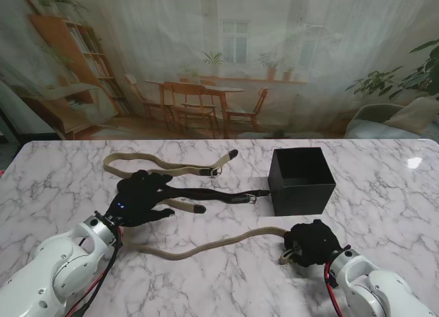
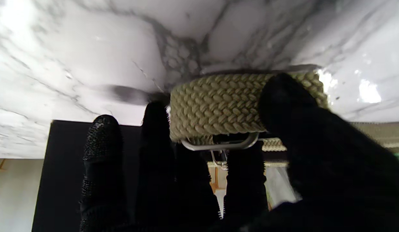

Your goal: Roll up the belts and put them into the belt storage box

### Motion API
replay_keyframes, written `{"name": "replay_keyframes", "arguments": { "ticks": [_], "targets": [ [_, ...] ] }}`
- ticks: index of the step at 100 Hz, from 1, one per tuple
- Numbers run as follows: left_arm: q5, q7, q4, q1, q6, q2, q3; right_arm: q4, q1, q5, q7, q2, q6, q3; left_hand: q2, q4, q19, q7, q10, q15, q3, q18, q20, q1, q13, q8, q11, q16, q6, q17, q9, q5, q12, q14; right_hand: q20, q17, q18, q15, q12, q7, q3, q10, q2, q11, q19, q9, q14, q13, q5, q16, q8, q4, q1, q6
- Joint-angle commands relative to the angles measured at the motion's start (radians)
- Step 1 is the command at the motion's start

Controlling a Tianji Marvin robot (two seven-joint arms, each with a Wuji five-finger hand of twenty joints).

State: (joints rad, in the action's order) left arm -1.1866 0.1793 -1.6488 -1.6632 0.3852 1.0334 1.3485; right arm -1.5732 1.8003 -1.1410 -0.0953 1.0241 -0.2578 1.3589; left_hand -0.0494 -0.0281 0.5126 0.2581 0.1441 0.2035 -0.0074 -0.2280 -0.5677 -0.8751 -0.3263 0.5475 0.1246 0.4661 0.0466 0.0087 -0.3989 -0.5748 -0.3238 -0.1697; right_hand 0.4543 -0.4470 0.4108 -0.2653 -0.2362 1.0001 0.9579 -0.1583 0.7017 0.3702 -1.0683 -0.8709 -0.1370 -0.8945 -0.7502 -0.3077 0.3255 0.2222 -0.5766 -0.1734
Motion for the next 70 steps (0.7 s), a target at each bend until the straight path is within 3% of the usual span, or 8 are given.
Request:
{"name": "replay_keyframes", "arguments": {
  "ticks": [1,13,23,31,38,52,60,70],
  "targets": [
    [0.002,-0.015,0.003,0.001,-0.001,0.001,-0.003,0.023,-0.007,-0.007,-0.033,0.008,0.010,-0.013,0.051,0.014,-0.014,-0.001,0.015,-0.020,-0.019,-0.031,0.014,-0.009,-0.002,-0.007,-0.022,-0.002,0.019,-0.020,0.031,0.006,0.007,-0.006,0.029,-0.040,-0.039,-0.083,-0.059,0.052,0.015,0.085,-0.057,0.077,-0.071,-0.102,0.063,-0.103,0.028,-0.051,0.044,0.007,-0.056,-0.029],
    [0.002,-0.013,0.003,0.002,-0.001,0.001,-0.004,0.036,-0.015,-0.009,-0.062,0.009,0.012,-0.022,0.052,0.013,-0.016,-0.002,0.016,-0.021,-0.019,-0.032,0.015,-0.008,0.000,-0.007,-0.024,-0.002,0.019,-0.019,0.037,0.008,0.008,-0.007,0.077,-0.091,-0.100,-0.183,-0.172,0.005,0.008,0.134,-0.079,0.151,-0.161,-0.237,0.087,-0.211,0.084,-0.138,0.056,0.005,-0.064,-0.025],
    [0.001,-0.009,0.005,0.003,-0.001,0.001,-0.005,0.044,-0.021,-0.017,-0.077,0.009,0.015,-0.030,0.052,0.014,-0.017,-0.003,0.016,-0.021,-0.019,-0.031,0.015,-0.010,0.001,-0.008,-0.025,-0.002,0.021,-0.020,0.042,0.011,0.008,-0.004,0.084,-0.124,-0.118,-0.250,-0.210,-0.071,0.011,0.159,-0.096,0.178,-0.197,-0.336,0.094,-0.284,0.098,-0.186,-0.043,0.003,-0.073,0.044],
    [0.001,-0.007,0.006,0.003,-0.001,0.001,-0.005,0.055,-0.027,-0.021,-0.101,0.009,0.016,-0.037,0.052,0.014,-0.018,-0.004,0.014,-0.021,-0.018,-0.030,0.015,-0.011,0.001,-0.008,-0.025,-0.002,0.021,-0.019,0.044,0.012,0.008,-0.005,0.075,-0.148,-0.124,-0.301,-0.213,-0.301,0.042,0.184,-0.119,0.213,-0.224,-0.411,0.098,-0.339,0.118,-0.215,-0.047,-0.020,-0.061,0.101],
    [0.001,-0.007,0.006,0.003,-0.001,0.001,-0.005,0.058,-0.029,-0.022,-0.108,0.010,0.018,-0.040,0.052,0.014,-0.019,-0.004,0.016,-0.020,-0.019,-0.031,0.015,-0.012,0.000,-0.008,-0.024,-0.002,0.021,-0.020,0.044,0.012,0.008,-0.005,0.073,-0.167,-0.121,-0.335,-0.209,-0.443,0.048,0.182,-0.132,0.233,-0.240,-0.458,0.086,-0.379,0.232,-0.228,-0.056,-0.037,-0.060,0.116],
    [0.000,-0.006,0.007,0.004,-0.001,0.001,-0.005,0.085,-0.044,-0.021,-0.169,0.013,0.023,-0.058,0.052,0.014,-0.019,-0.006,0.016,-0.020,-0.019,-0.032,0.015,-0.012,0.000,-0.009,-0.024,-0.001,0.022,-0.020,0.044,0.016,0.008,-0.006,0.070,-0.218,-0.093,-0.434,-0.208,-0.405,0.047,0.146,-0.179,0.253,-0.273,-0.534,0.051,-0.420,0.491,-0.252,-0.100,-0.116,-0.065,-0.121],
    [0.001,-0.006,0.007,0.003,-0.001,0.001,-0.005,0.087,-0.045,-0.018,-0.176,0.014,0.028,-0.062,0.052,0.014,-0.020,-0.006,0.015,-0.020,-0.019,-0.031,0.016,-0.011,0.000,-0.009,-0.024,-0.002,0.022,-0.020,0.045,0.017,0.008,-0.004,0.061,-0.239,-0.076,-0.491,-0.209,-0.380,0.034,0.136,-0.200,0.259,-0.281,-0.548,0.040,-0.417,0.511,-0.252,-0.108,-0.119,-0.083,-0.169],
    [0.000,-0.004,0.007,0.004,0.000,0.001,-0.005,0.089,-0.048,-0.020,-0.178,0.014,0.023,-0.064,0.052,0.014,-0.020,-0.007,0.015,-0.020,-0.019,-0.031,0.016,-0.013,-0.001,-0.010,-0.024,-0.002,0.023,-0.019,0.045,0.018,0.008,-0.006,0.053,-0.242,-0.055,-0.505,-0.207,-0.330,0.035,0.125,-0.228,0.254,-0.277,-0.556,0.030,-0.414,0.418,-0.238,-0.095,-0.120,-0.112,-0.284]
  ]
}}
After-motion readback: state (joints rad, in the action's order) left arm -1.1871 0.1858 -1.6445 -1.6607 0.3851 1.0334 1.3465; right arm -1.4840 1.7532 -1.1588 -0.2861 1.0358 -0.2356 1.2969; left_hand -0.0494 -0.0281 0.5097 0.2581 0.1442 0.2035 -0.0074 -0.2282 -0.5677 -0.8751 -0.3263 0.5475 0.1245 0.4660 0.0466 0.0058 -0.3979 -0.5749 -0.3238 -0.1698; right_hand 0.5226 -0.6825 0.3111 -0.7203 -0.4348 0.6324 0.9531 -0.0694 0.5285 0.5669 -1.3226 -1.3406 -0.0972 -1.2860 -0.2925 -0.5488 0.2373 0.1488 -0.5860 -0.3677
